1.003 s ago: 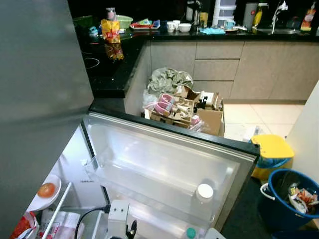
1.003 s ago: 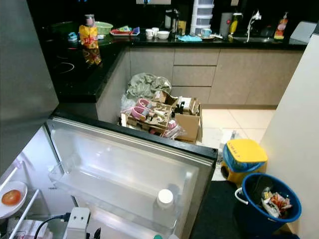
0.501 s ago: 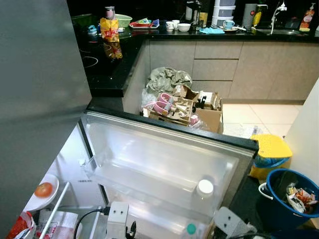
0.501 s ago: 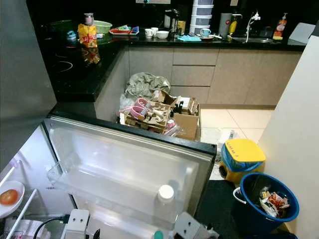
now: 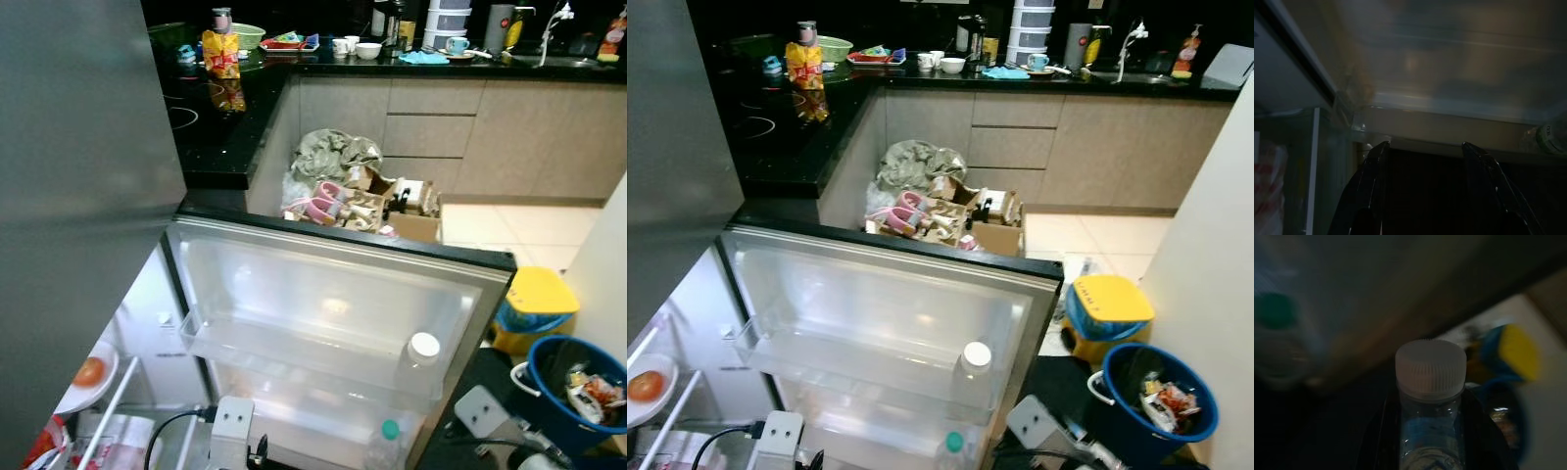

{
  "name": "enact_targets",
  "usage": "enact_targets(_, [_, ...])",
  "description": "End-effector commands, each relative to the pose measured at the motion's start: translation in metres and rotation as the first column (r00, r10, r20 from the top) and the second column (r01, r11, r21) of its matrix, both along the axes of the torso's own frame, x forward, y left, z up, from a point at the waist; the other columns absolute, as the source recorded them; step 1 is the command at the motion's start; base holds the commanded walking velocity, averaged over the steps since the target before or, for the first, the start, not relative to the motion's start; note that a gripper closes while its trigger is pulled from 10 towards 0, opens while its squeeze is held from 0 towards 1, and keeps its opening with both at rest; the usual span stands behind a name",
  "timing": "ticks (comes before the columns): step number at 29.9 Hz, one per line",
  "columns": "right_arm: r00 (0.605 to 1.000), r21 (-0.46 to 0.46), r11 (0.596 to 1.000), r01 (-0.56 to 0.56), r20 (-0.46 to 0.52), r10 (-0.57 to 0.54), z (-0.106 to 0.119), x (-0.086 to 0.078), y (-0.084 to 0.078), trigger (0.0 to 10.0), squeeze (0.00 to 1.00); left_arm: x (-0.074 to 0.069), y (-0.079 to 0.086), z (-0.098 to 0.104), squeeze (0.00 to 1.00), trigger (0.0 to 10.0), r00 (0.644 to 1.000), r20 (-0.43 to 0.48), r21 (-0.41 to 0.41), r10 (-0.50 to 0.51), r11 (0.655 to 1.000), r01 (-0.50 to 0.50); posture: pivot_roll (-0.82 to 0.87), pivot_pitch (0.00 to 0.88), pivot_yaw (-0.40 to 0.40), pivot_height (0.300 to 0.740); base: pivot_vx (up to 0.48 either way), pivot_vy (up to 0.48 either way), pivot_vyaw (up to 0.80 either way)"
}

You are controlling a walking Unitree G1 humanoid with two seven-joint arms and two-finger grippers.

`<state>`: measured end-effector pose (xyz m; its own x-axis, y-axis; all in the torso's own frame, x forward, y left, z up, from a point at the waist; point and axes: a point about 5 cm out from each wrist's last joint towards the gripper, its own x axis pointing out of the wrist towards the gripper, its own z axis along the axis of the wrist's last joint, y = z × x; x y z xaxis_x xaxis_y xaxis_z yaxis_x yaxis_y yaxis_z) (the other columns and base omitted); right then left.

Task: Restocking fridge

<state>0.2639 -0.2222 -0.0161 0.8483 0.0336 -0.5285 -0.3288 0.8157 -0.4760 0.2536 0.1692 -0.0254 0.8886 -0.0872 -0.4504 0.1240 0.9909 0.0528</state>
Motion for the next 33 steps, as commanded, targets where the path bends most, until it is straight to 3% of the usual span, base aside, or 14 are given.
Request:
enact_targets(1, [1.000,0.057,0.998,0.000,-0.031,0.002,-0.005,-0.003,0.006,10.0,0.00,-0.005,0.003,-0.003,0.00,10.0,1.000,-0.006,0.028,0.000,1.000,0.000,0.01,0.095,-0.102,0.740,0.000,0.000,0.00])
enact_targets(4, [0.998,0.081,0.996,-0.041,-0.048,0.045,-0.008,-0.004,0.019,10.0,0.00,-0.005,0.001,-0.002,0.00,10.0,1.000,0.007,0.041,-0.001,0.999,0.001,0.04,0.095,-0.129,0.740,0.000,0.000,0.00])
enact_targets(7, [0.988,0.172,0.980,-0.103,-0.092,0.120,-0.014,-0.004,0.052,10.0,0.00,-0.011,-0.001,0.000,0.00,10.0,0.997,0.039,0.074,-0.065,0.995,0.062,0.08,0.099,-0.147,0.740,0.000,0.000,0.00])
enact_targets(8, [0.988,0.172,0.980,-0.103,-0.092,0.120,-0.014,-0.004,0.052,10.0,0.00,-0.011,-0.001,0.000,0.00,10.0,0.997,0.039,0.074,-0.065,0.995,0.062,0.08,0.099,-0.147,0.740,0.000,0.000,0.00])
enact_targets(9, [0.986,0.217,0.970,-0.106,-0.105,0.132,-0.016,-0.005,0.065,10.0,0.00,-0.014,0.000,0.000,0.00,10.0,0.996,0.044,0.088,-0.082,0.993,0.078,0.09,0.100,-0.147,0.740,0.000,0.000,0.00])
enact_targets(14, [0.985,0.275,0.957,-0.098,-0.112,0.133,-0.018,-0.008,0.075,10.0,0.00,-0.015,0.003,0.000,0.00,10.0,0.996,0.040,0.094,-0.078,0.993,0.074,0.09,0.101,-0.121,0.740,0.000,0.000,0.00])
enact_targets(15, [0.987,0.341,0.938,-0.071,-0.109,0.114,-0.019,-0.010,0.080,10.0,0.00,-0.014,0.005,0.000,0.00,10.0,0.995,0.033,0.105,-0.094,0.990,0.090,0.08,0.100,-0.100,0.740,0.000,0.000,0.00])
enact_targets(21, [0.995,0.407,0.913,0.010,-0.096,0.032,-0.021,-0.014,0.077,10.0,0.00,-0.007,0.006,0.004,0.00,10.0,0.993,0.025,0.114,-0.118,0.987,0.114,0.05,0.098,-0.033,0.740,0.000,0.000,0.00])
enact_targets(23, [0.993,0.422,0.902,0.097,-0.108,-0.056,-0.026,-0.022,0.066,10.0,0.00,0.000,0.004,0.005,0.00,10.0,0.995,0.006,0.097,-0.098,0.991,0.097,0.03,0.096,0.009,0.740,0.000,0.000,0.00])
enact_targets(30, [0.989,0.426,0.895,0.133,-0.110,-0.095,-0.029,-0.030,0.055,10.0,0.00,0.006,0.000,0.006,0.00,10.0,0.997,-0.007,0.064,-0.080,0.995,0.080,0.00,0.094,0.042,0.740,0.000,0.000,0.00])
enact_targets(33, [0.994,0.402,0.911,0.090,-0.094,-0.057,-0.028,-0.029,0.054,10.0,0.00,0.006,-0.001,0.005,0.00,10.0,0.997,-0.017,0.064,-0.077,0.995,0.078,-0.02,0.096,0.050,0.740,0.000,0.000,0.00])
